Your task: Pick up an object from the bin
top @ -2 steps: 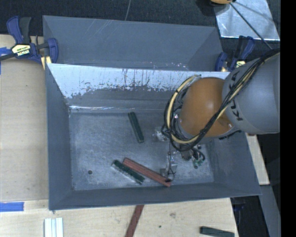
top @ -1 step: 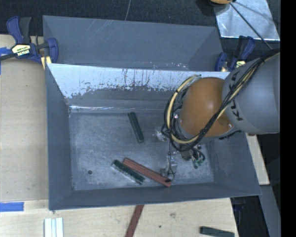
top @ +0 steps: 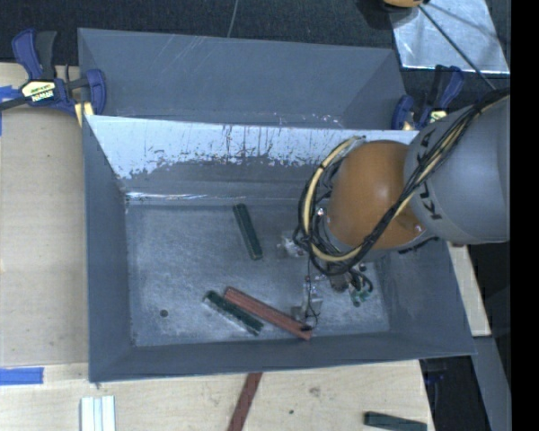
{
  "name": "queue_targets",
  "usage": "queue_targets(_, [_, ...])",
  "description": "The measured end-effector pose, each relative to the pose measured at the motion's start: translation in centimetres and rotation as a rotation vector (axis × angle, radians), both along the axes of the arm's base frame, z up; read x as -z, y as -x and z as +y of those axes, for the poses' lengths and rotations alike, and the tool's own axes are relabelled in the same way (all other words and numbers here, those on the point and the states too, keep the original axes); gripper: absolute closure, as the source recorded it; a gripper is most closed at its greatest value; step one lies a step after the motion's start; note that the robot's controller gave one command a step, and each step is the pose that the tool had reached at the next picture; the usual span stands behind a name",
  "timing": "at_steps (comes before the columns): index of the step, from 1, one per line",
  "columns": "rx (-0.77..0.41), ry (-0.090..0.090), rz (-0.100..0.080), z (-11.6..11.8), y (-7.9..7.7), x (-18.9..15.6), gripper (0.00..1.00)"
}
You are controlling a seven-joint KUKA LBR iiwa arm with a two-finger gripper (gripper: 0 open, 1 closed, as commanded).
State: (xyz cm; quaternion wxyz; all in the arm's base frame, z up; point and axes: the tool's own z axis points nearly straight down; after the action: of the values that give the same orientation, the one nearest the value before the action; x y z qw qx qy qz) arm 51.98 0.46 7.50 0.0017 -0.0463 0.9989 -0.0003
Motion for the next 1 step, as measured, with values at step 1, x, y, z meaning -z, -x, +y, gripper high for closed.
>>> queue_targets(1, [-0.166, -0.003, 0.001, 1.33, -1.04, -1.86, 0.0])
